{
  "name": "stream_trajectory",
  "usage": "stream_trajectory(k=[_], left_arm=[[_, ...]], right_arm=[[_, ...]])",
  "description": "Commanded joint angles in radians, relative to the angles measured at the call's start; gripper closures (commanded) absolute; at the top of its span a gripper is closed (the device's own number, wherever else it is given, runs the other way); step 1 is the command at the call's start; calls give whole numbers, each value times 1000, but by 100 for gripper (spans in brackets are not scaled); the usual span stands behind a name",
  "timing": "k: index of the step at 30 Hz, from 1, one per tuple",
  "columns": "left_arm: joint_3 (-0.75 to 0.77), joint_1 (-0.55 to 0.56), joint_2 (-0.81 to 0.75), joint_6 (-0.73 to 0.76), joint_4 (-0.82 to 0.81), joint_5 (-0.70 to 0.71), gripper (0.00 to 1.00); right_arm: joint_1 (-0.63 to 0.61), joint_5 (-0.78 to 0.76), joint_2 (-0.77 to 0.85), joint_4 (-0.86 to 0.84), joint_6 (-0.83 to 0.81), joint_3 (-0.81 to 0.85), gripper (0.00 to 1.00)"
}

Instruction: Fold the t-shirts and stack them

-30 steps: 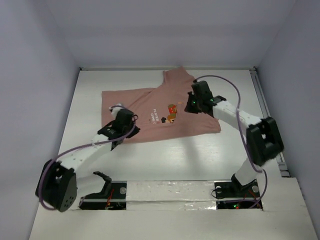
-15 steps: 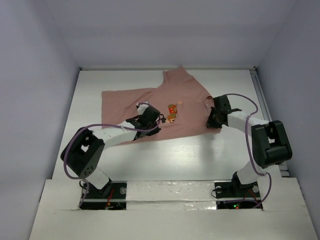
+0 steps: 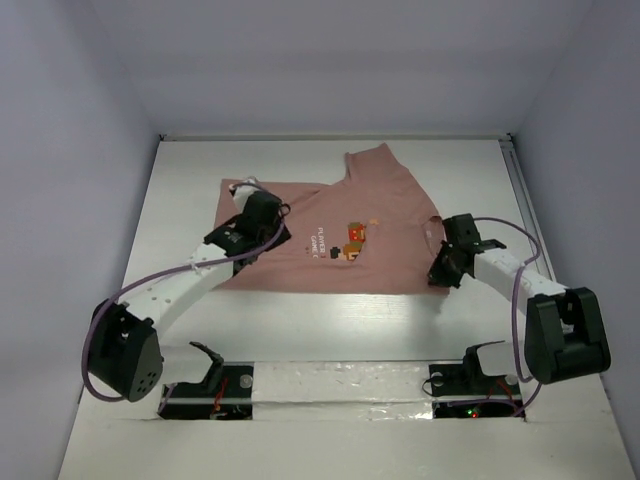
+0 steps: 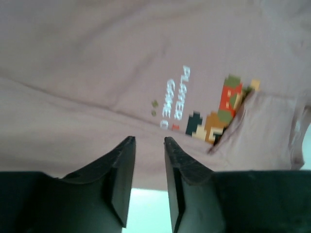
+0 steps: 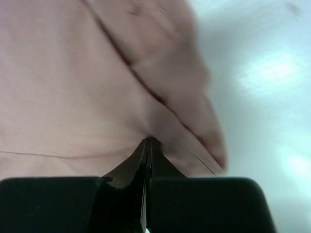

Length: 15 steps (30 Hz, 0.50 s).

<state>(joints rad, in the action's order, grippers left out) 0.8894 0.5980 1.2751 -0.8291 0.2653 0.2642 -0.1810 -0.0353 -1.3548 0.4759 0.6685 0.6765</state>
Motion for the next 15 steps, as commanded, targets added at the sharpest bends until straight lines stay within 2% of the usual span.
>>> stream_trajectory(k=[1, 3, 4, 6, 7, 9, 10, 15], left_arm=[[92, -128, 6, 83, 26, 7, 71], [161, -209, 52, 149, -12, -8, 67], [186, -287, 119, 171, -33, -8, 67], [291, -355, 212, 228, -78, -3, 67], [333, -409, 325, 240, -81, 0, 67], [487, -452, 445, 263, -58, 13, 68], [534, -470, 555, 271, -55, 9, 68], [829, -536, 795, 317, -3, 33, 67]], right_arm=[[37, -89, 85, 170, 5, 53, 100], [37, -98, 108, 184, -27, 93, 96], [37, -89, 129, 173, -43, 116, 90], [37, -32, 128, 123, -82, 196, 71], [37, -11, 106, 109, -92, 227, 68], [37, 17, 79, 86, -122, 297, 66], [37, 79, 68, 48, -141, 308, 67], [37, 176, -3, -11, -175, 345, 71]])
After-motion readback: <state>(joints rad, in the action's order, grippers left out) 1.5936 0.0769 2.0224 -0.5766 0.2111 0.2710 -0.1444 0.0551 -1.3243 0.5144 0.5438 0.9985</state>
